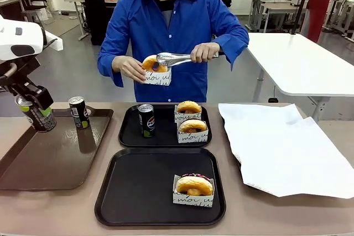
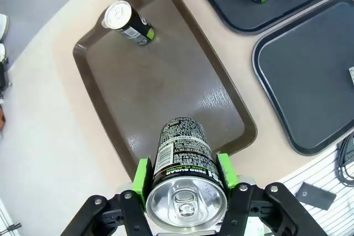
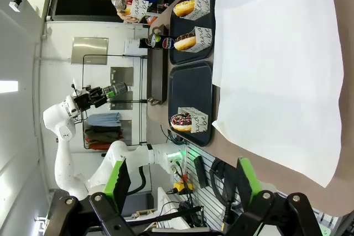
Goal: Set up donuts and drinks on trays.
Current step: Pick up one Pepsi coke from the Handle tray and place it on the Flat Tray without a Pepsi coke.
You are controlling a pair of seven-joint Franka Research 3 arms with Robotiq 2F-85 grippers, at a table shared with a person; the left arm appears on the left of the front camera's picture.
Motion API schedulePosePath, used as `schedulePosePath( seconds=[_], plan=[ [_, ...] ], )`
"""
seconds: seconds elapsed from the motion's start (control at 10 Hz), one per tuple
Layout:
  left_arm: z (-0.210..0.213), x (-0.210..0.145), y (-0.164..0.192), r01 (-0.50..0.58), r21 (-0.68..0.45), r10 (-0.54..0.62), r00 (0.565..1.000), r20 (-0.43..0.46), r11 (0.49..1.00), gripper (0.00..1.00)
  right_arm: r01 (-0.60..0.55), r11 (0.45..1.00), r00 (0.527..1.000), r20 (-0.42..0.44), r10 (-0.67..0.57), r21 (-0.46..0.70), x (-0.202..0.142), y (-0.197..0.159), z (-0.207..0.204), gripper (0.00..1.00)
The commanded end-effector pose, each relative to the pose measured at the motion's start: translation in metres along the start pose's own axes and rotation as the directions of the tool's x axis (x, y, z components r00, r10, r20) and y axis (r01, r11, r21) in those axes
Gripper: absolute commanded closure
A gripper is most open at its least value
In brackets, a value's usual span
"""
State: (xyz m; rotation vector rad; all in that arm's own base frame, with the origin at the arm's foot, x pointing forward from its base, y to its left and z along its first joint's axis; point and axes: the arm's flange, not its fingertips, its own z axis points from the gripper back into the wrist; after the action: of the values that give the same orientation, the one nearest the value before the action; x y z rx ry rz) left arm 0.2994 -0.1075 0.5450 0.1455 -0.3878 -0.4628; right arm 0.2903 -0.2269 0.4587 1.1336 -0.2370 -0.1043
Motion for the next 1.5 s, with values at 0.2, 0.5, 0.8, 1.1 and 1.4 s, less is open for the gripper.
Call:
schedulePosePath(
  seconds=[0.2, 0.5, 0.8, 1.1, 1.4],
  plan=[
    [0.003, 0.0, 0.0, -0.001, 0.002, 0.001, 1.0, 0.007, 1.0, 0.42, -0.014, 1.0, 1.0, 0.004, 0.014, 0.017, 0.0, 0.0, 0.001, 0.0],
    [-0.035, 0.044, -0.052, 0.168, -0.17, -0.183, 0.98, -0.074, 0.971, 0.42, -0.014, 1.0, 1.0, 0.004, 0.014, 0.017, 0.0, 0.0, 0.001, 0.0],
    [-0.063, 0.051, -0.086, 0.206, -0.306, -0.254, 0.959, -0.126, 0.929, 0.42, -0.014, 1.0, 1.0, 0.004, 0.014, 0.017, 0.0, 0.0, 0.001, 0.0],
    [-0.064, 0.052, -0.078, 0.211, -0.324, -0.292, 0.93, -0.223, 0.922, 0.42, -0.014, 1.0, 1.0, 0.004, 0.014, 0.017, 0.0, 0.0, 0.001, 0.0],
    [-0.019, -0.036, 0.02, -0.009, -0.43, -0.146, 0.934, -0.327, 0.903, 0.42, -0.014, 1.0, 1.0, 0.004, 0.014, 0.017, 0.0, 0.0, 0.001, 0.0]
  ],
)
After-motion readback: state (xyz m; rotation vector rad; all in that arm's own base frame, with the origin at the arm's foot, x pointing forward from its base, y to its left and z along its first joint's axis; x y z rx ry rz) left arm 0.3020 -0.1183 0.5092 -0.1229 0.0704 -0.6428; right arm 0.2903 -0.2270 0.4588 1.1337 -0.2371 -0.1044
